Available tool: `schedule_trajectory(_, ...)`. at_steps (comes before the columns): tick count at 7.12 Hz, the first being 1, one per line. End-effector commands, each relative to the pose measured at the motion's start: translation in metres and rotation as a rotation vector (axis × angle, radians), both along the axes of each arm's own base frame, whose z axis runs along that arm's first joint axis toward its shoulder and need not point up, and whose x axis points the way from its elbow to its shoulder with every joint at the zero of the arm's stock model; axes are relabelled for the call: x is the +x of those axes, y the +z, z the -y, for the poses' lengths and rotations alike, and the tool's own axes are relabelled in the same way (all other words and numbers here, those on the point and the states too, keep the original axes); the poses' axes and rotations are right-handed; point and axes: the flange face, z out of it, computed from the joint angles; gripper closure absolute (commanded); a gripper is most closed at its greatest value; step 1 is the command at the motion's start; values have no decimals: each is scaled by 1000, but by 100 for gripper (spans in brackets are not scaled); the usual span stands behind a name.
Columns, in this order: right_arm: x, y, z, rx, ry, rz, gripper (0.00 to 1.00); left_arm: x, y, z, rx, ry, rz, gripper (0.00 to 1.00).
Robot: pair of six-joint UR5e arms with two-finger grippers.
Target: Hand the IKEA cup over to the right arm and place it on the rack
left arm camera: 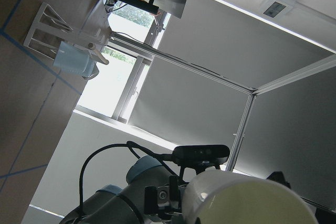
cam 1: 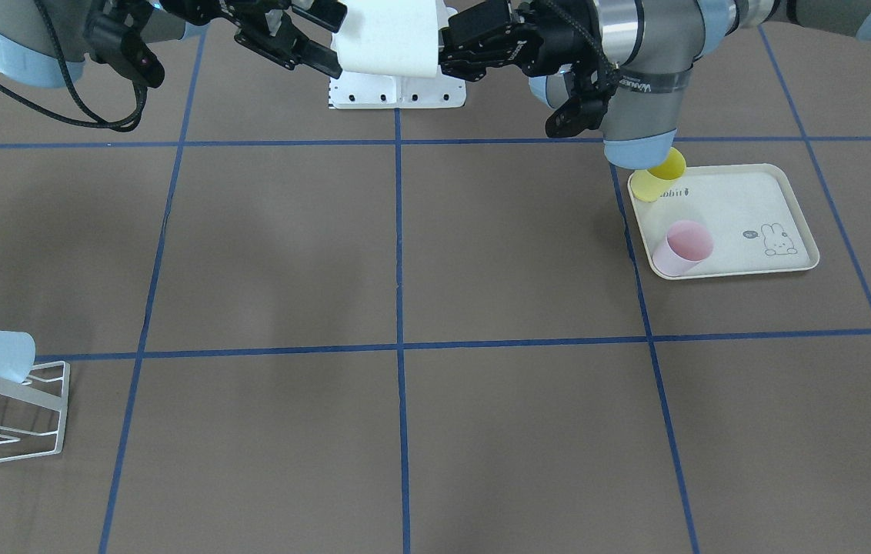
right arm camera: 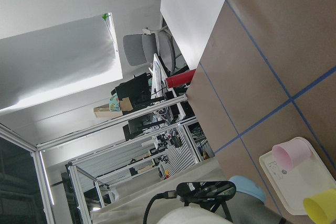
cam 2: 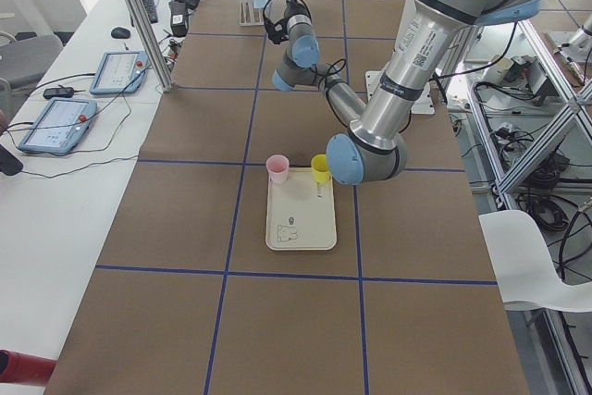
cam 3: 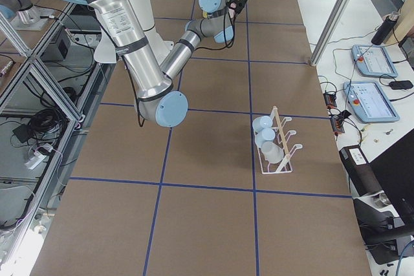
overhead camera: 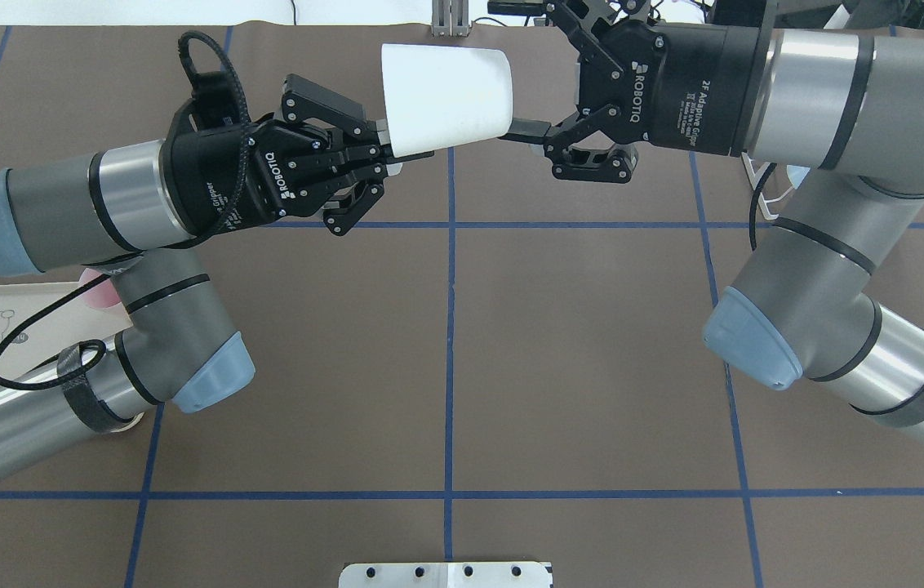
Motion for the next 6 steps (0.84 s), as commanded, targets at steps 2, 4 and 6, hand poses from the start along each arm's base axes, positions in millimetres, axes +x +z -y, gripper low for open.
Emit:
schedule_trajectory(2,-2,3,-3,4,-7,6,1,2,-4,-1,3,3,-6,100)
schedule_trajectory(4,-2,2,-4,7,-9,9,1,3,-7,0,4,3,-7,100)
schedule_trajectory(6,-2,2,-4,7,-9,9,2,6,-10,1,5,5,-8,100)
